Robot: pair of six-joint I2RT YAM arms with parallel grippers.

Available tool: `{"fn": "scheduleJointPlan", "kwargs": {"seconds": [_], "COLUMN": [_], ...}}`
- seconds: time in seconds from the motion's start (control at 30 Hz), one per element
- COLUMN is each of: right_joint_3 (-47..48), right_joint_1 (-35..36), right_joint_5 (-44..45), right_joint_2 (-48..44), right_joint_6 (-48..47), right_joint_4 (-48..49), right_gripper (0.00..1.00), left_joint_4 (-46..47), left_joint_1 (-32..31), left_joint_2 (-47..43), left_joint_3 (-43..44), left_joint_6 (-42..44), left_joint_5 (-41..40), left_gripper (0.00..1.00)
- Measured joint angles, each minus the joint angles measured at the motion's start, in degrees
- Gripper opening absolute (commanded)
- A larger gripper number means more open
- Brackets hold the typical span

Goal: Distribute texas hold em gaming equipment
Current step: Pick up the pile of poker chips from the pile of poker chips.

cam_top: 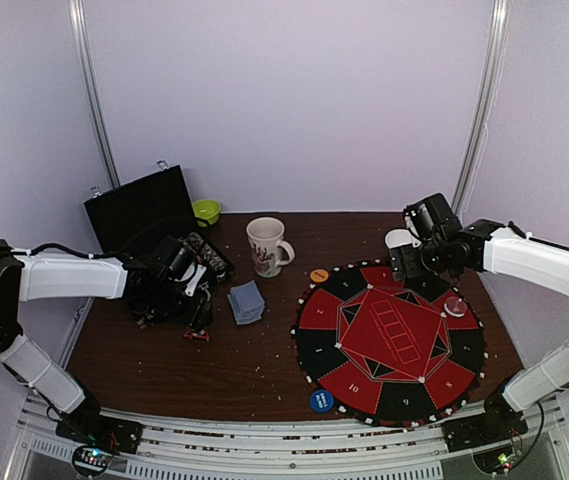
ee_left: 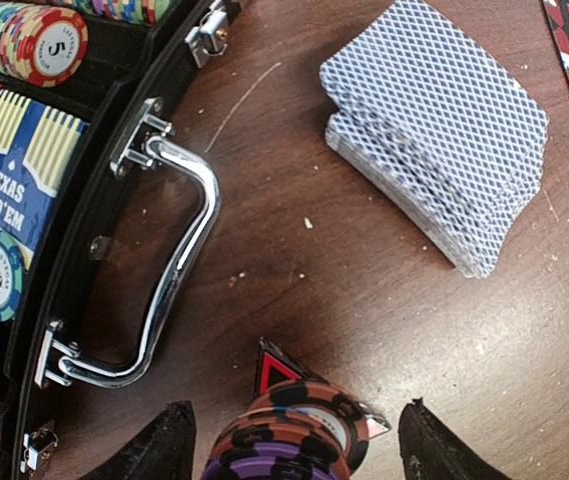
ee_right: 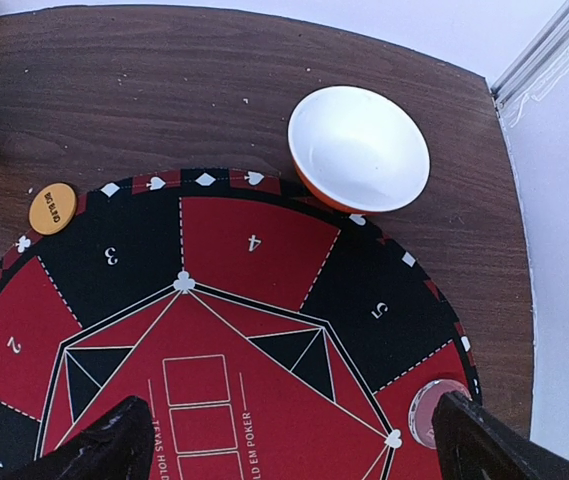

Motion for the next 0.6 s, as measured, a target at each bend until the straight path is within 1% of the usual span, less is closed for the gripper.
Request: {"fn": "scheduleJointPlan", "kwargs": {"seconds": [0.13, 0.23, 0.43, 0.57, 0.6], "right_joint_3": [0.00, 0.00, 0.00, 0.00, 0.02], "right_joint_1": [0.00, 0.00, 0.00, 0.00, 0.00], "right_joint_5": [0.00, 0.00, -0.02, -0.04, -0.07], "right_joint_2": [0.42, 0.76, 0.92, 0.92, 0.92], "right_joint_6": [-0.02, -0.04, -0.04, -0.17, -0.17], "right_joint_4": [0.02, 0.02, 0.00, -0.02, -0.02], "right_gripper": [1.00, 1.00, 1.00, 1.00, 1.00], "left_joint_4": [0.04, 0.02, 0.04, 0.04, 0.04], "left_joint_1": [-0.26, -0.26, -0.26, -0.37, -0.37], "left_joint_2": [0.20, 0.81, 1.49, 1.49, 1.51], "left_joint_3": [-0.04, -0.04, -0.04, -0.04, -0.04], "left_joint_6": [0.11, 0.50, 1.03, 1.18, 1.33], "left_joint_5": [-0.07, -0.13, -0.72, -1.29, -1.42], "left_gripper": [0.58, 0.54, 0.52, 0.42, 0.37]}}
